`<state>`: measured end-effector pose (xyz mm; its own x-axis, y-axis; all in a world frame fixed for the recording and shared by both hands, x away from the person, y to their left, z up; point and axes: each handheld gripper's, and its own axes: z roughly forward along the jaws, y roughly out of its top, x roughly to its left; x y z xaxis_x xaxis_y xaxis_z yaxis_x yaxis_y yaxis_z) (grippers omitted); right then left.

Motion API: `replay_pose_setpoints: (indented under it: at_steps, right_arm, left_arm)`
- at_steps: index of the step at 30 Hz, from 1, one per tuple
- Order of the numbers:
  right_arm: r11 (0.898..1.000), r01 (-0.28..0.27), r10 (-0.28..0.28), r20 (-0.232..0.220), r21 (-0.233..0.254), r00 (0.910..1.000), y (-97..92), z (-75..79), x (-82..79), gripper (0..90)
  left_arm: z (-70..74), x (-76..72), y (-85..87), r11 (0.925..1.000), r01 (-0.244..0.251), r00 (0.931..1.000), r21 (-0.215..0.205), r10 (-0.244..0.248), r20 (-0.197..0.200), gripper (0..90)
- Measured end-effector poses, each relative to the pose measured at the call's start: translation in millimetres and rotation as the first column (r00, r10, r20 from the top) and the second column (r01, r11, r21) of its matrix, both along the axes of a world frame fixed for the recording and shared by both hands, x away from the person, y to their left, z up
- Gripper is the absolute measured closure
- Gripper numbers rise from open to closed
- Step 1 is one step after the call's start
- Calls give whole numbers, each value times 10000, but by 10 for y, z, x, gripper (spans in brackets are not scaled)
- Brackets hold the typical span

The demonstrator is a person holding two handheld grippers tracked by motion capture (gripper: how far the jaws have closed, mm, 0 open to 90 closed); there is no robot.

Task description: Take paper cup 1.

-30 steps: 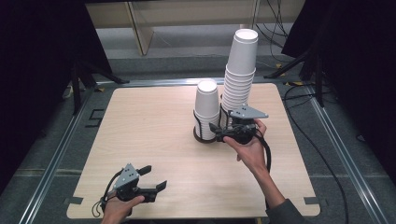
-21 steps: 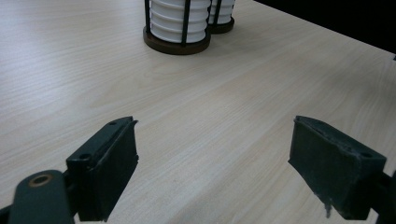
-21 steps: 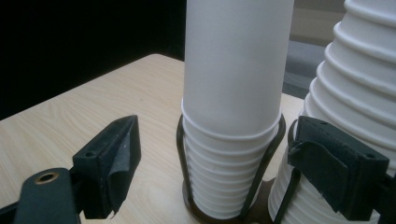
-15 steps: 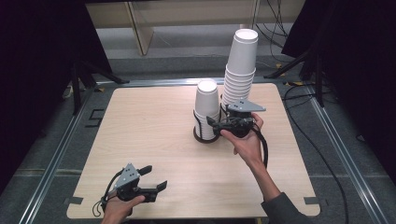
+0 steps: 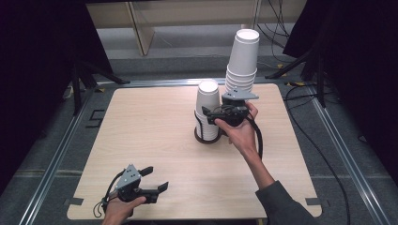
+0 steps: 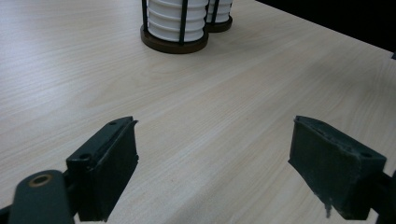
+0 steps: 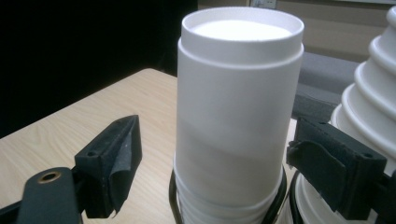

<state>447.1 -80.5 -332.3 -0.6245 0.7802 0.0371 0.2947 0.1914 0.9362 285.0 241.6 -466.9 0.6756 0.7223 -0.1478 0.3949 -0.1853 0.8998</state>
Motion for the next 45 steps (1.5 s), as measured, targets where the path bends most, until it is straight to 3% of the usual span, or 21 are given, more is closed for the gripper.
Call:
replay_pose_setpoints:
  at_steps: [1,2,5,14,20,32,35,37,38,45]
  right_arm:
    - [9997,58,-56,59,-255,10000,2,15,10,169]
    - [9998,91,-92,-61,-199,9999,22,20,18,167]
    - [9995,193,-197,-137,-265,9997,57,37,55,166]
    - [9962,756,-773,-375,-433,9963,182,57,155,156]
    - [9915,1171,-1192,-343,-565,9923,249,73,198,156]
    - [9844,1717,-1737,-547,-382,9833,352,36,273,157]
    - [9812,1836,-1864,-467,-585,9814,362,35,281,156]
    - [9794,1967,-1997,-752,-457,9770,386,26,293,160]
    - [9816,1866,-1889,-644,-406,9799,382,16,313,164]
    - [9801,1963,-1982,-783,-305,9770,382,-1,347,184]
  left_arm:
    - [-2,1,-3,10000,5,10000,-63,-5,13,145]
    - [6,-5,3,10000,-40,10000,79,41,-46,145]
    - [-7,5,-6,9999,29,10000,-123,-28,37,145]
    - [-8,3,-13,9999,114,9999,-51,-114,9,145]
    - [-9,4,-13,9999,120,9999,-66,-120,-10,145]
    - [-8,5,-11,9999,149,9999,-34,-149,-15,145]
    - [-8,6,-10,9999,155,9999,-22,-155,-13,145]
    - [-7,5,-10,9999,160,9999,-23,-160,-12,145]
    - [-7,5,-10,9999,158,9999,-31,-158,-5,145]
    - [-7,6,-10,9999,159,9999,-35,-159,0,145]
